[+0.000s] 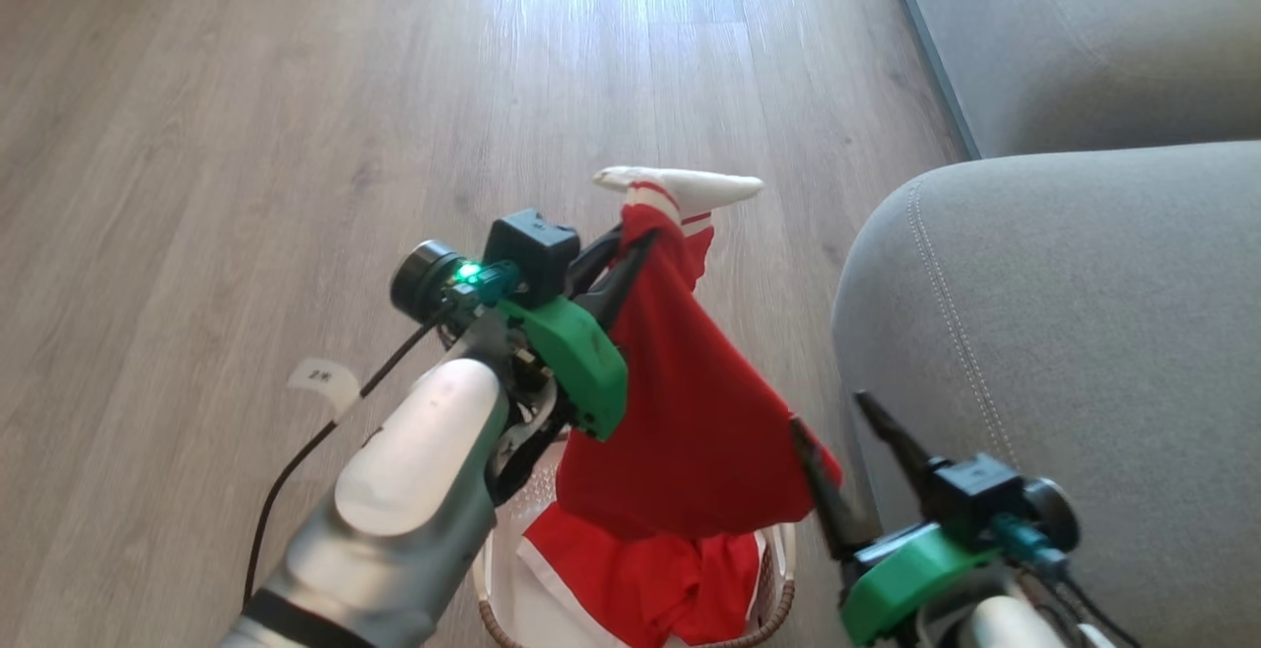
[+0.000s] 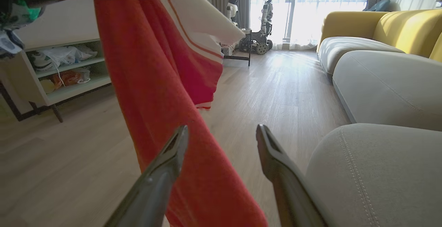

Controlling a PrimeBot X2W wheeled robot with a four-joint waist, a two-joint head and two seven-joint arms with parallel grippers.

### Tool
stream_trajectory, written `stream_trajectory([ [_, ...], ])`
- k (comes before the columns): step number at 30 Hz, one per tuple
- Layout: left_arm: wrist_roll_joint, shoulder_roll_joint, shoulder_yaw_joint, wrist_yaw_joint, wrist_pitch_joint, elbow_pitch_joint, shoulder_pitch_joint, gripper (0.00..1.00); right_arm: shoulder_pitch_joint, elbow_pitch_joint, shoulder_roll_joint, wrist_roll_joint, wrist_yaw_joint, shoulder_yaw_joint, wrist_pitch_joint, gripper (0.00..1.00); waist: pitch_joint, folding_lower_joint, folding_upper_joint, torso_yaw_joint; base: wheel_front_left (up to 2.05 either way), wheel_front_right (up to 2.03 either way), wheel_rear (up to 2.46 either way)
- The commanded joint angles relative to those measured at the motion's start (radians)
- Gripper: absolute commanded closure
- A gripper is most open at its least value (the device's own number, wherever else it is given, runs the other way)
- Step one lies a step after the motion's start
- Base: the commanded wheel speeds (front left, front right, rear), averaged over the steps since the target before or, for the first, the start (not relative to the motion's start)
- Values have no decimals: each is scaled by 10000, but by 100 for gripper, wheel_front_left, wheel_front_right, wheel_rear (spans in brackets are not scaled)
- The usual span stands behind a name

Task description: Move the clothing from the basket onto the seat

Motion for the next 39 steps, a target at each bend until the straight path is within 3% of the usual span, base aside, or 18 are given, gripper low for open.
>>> stream_trajectory([
  [1,-103,153,206,82,34,-482,-847,100,-662,-211,49,45,-4,400,-65,0,-39,1,-1,32,0,0,0],
  [14,-780,153,-710,397,206,-962,-1234,100,-2276,1177,49,-78,-4,1921,-65,0,-262,1,-1,364,0,0,0],
  [22,-1230,153,-1188,594,78,-1116,-1346,100,-2985,2389,49,434,-4,2688,-65,0,-349,1,-1,677,0,0,0],
  [24,-1307,153,-1265,635,40,-1119,-1351,100,-3104,2658,49,543,-4,2685,-65,57,-366,1,-1,736,0,0,0],
  [25,-1336,153,-1291,654,26,-1104,-1348,100,-3156,2757,49,582,-4,2660,-65,67,-373,1,-1,762,0,0,0],
  [26,-1364,153,-1305,676,12,-1081,-1340,100,-3196,2855,49,619,-4,2648,-65,100,-382,1,-1,783,0,0,0],
  [33,-1512,215,-1224,847,-282,-709,-1088,100,-3462,3021,49,754,-4,2493,-65,100,-354,1,-1,707,0,0,0],
  [34,-1540,227,-1180,885,-387,-663,-1029,67,-3476,2997,49,759,-4,2419,-65,100,-340,1,-1,668,0,0,0],
  [35,-1571,238,-1139,922,-476,-606,-967,45,-3487,2960,49,781,-4,2332,-65,100,-325,1,-1,626,0,0,0],
  [36,-1596,261,-1109,949,-550,-543,-904,9,-3507,2911,49,789,-4,2250,-65,100,-309,1,-1,575,0,0,0],
  [37,-1613,289,-1086,967,-633,-484,-844,0,-3535,2870,49,756,-4,2169,-65,100,-293,1,-1,525,0,0,0],
  [39,-1673,332,-1006,1028,-811,-356,-712,0,-3585,2759,49,726,-4,1954,-65,100,-259,1,-1,424,0,0,0],
])
